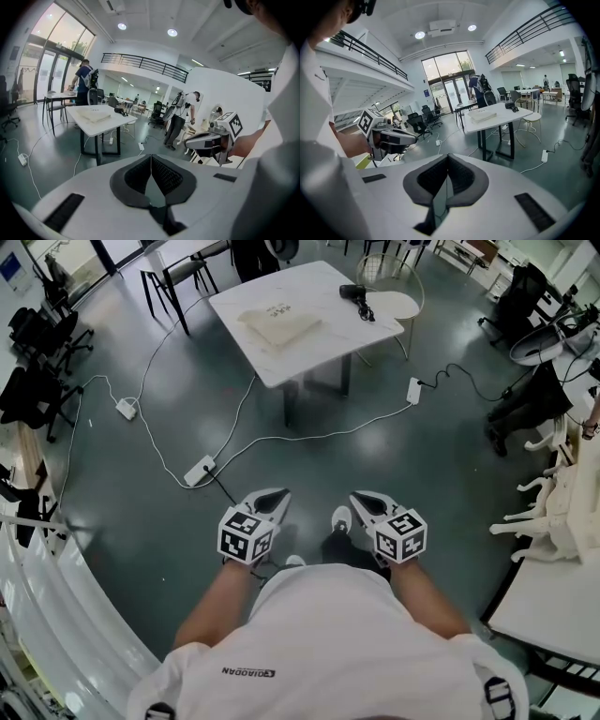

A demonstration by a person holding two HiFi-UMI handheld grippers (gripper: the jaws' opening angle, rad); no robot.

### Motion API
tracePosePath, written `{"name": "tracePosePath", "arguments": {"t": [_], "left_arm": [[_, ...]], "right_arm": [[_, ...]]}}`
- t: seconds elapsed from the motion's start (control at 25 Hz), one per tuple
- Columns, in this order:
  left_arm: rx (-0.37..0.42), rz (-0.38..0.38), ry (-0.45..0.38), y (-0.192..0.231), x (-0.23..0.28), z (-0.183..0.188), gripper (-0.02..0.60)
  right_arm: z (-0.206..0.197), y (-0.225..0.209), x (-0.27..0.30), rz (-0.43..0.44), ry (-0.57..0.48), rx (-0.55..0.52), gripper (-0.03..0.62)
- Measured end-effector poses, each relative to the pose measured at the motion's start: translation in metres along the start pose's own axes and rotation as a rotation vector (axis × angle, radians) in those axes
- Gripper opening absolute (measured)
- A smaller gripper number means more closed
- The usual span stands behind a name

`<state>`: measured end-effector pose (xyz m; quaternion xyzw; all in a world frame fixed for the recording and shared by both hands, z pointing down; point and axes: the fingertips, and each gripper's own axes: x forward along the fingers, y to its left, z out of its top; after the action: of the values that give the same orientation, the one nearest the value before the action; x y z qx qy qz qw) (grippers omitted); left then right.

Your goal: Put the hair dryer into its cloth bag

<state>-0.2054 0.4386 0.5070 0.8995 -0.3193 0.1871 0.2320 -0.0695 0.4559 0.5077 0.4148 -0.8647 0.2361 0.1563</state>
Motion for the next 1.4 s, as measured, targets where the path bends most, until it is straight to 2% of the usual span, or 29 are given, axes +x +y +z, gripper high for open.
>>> {"name": "tracePosePath", "arguments": {"t": [0.16,0.68,1.0,1.2,1.4], "left_arm": [[0.009,0.015,0.007,0.005,0.023,0.017,0.032],[0.01,0.041,-0.014,0.028,0.14,0.106,0.032],[0.011,0.053,-0.007,0.018,0.208,0.146,0.031],[0.028,0.046,0.012,0.005,0.234,0.158,0.031],[0.019,0.084,0.018,0.019,0.24,0.166,0.031]], "right_arm": [[0.014,-0.032,0.007,0.005,-0.017,0.007,0.022],[0.075,-0.163,0.039,0.042,-0.04,0.012,0.023],[0.092,-0.23,0.037,0.079,-0.029,0.003,0.023],[0.097,-0.262,0.033,0.086,-0.027,0.011,0.023],[0.101,-0.273,0.038,0.101,-0.025,0.022,0.023]]}}
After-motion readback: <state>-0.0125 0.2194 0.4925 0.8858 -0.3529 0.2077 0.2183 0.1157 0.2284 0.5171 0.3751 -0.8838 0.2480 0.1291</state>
